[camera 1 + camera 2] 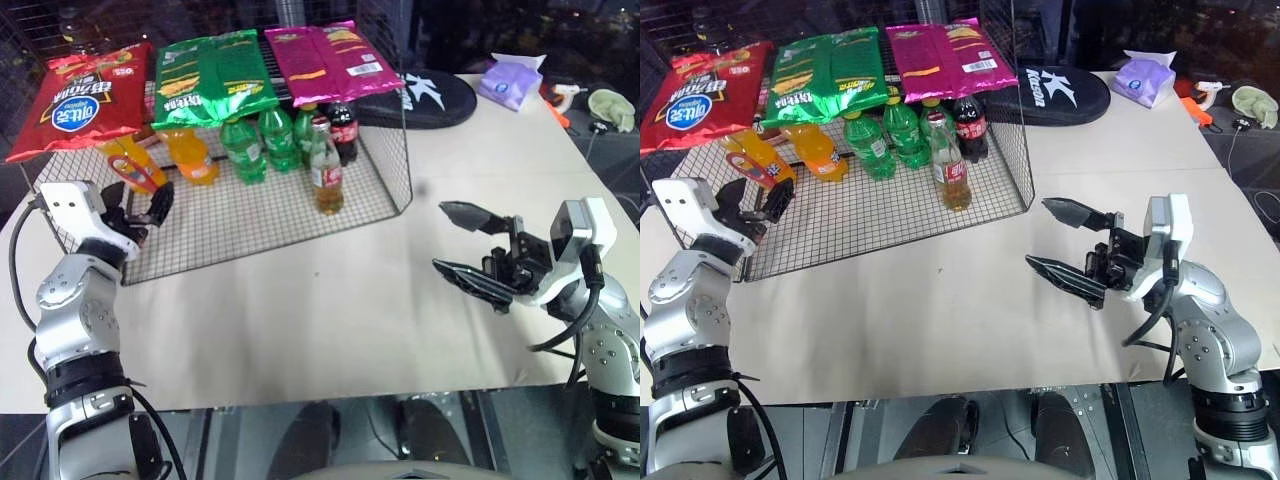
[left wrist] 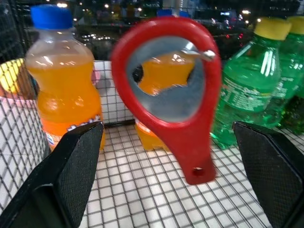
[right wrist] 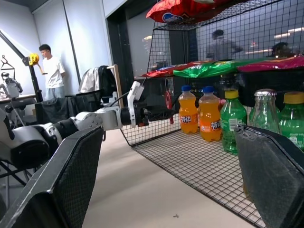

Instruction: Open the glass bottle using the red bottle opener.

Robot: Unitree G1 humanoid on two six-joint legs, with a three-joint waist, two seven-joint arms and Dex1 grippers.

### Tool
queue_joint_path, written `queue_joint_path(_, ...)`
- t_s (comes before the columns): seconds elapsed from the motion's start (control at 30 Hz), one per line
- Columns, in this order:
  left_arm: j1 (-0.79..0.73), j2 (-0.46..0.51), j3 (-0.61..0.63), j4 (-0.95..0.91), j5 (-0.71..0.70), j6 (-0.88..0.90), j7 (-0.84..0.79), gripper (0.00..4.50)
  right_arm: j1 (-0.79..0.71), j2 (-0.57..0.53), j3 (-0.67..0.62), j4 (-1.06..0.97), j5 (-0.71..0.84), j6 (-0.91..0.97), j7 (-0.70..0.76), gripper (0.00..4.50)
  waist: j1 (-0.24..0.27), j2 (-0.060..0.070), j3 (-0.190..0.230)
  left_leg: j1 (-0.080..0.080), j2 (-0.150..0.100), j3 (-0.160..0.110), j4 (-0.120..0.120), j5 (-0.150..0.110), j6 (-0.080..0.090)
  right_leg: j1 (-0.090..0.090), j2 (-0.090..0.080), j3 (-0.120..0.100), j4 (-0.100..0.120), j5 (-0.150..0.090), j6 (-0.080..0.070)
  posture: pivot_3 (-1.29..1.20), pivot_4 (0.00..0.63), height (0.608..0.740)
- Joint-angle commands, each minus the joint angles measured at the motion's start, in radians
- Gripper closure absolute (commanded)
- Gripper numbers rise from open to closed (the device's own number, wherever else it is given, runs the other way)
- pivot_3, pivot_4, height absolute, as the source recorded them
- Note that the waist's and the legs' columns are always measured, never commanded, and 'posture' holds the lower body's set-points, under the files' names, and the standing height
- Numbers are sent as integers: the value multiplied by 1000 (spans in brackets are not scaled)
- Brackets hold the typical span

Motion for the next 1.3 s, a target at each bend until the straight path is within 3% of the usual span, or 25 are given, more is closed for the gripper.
queue_joint_path(0.03,-37,31,14,18,3,-41,-12,0,-4,2,-12,-14,0,-23,4,63,0,0,0,0,0,0,0,0,0,0,0,0,0,0,0,0,150,740)
queue_joint_path(0.23,-68,29,11,45,-4,-55,-23,0,3,3,-11,-3,-9,-30,15,63,0,0,0,0,0,0,1,0,0,0,1,0,1,0,0,0,150,740)
queue_joint_path(0.27,-75,30,9,54,-2,-59,-27,252,2,4,-10,-1,-10,-31,15,12,-1,0,0,0,0,0,1,0,0,0,1,0,1,0,0,0,150,740)
queue_joint_path(0.37,-90,30,3,75,0,-69,-39,1076,2,6,-7,2,-12,-34,14,0,-1,0,0,0,0,0,1,0,0,0,1,0,1,0,0,0,150,740)
queue_joint_path(0.43,-94,30,1,82,1,-73,-44,2211,2,6,-7,2,-13,-35,14,0,-1,0,0,0,0,0,1,0,0,0,1,0,1,0,0,0,150,740)
queue_joint_path(0.6,-100,31,-3,95,1,-80,-55,4389,8,5,-9,2,-16,-39,14,0,-1,0,0,0,-1,0,2,0,0,0,1,0,2,0,0,0,150,740)
queue_joint_path(1.0,-41,10,28,-31,-103,-21,-94,4488,11,19,3,12,-37,-53,8,0,-2,0,0,0,-1,0,3,0,0,0,1,0,2,0,0,0,150,740)
queue_joint_path(1.3,41,-3,89,-143,-300,139,-170,4488,8,26,8,25,-52,-60,8,0,-2,-1,0,0,0,0,3,0,0,0,1,0,3,0,0,0,150,740)
